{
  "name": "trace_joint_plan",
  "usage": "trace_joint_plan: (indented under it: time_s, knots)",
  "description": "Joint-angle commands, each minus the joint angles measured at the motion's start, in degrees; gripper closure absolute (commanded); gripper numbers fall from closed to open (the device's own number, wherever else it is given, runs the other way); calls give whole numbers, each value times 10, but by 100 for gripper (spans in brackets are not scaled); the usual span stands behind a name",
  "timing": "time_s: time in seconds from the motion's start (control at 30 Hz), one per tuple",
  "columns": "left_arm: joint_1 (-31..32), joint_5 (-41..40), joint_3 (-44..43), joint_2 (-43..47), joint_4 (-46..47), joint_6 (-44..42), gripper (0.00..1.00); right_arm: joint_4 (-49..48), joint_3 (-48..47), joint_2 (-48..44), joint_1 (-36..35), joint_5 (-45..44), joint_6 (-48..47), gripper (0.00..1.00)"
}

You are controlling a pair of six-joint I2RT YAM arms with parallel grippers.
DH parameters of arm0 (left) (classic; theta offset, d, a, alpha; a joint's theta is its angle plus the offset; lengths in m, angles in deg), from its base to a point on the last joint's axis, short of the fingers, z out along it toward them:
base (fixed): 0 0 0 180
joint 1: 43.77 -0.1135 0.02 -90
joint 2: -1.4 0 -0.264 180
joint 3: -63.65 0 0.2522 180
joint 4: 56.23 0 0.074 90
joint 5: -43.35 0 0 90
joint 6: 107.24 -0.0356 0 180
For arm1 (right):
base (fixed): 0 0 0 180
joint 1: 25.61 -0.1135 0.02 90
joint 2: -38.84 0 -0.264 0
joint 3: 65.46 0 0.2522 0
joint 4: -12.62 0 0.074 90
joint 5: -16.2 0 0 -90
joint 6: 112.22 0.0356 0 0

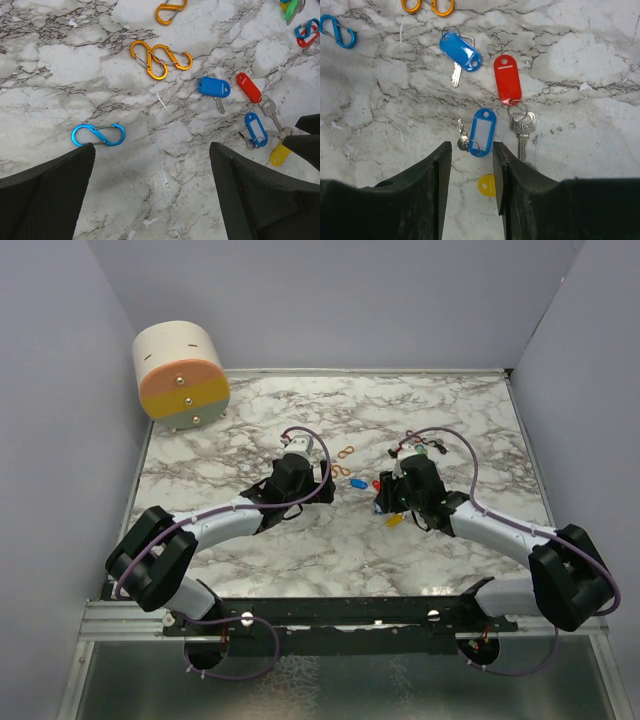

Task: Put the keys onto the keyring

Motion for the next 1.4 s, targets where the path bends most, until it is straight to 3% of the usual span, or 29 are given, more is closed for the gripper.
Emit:
trace_joint_plan:
  time_s: [0.0, 0.9, 1.37]
  knots:
    - [-1, 3, 12, 16, 23, 5, 1, 7, 19, -24, -6, 19, 10, 61]
    - [-1, -4, 21, 24, 22, -6, 1, -6, -10, 63, -10, 41, 8, 63]
    - [-1, -8, 26, 23, 22, -8, 1, -15, -16, 91, -14, 41, 7, 73]
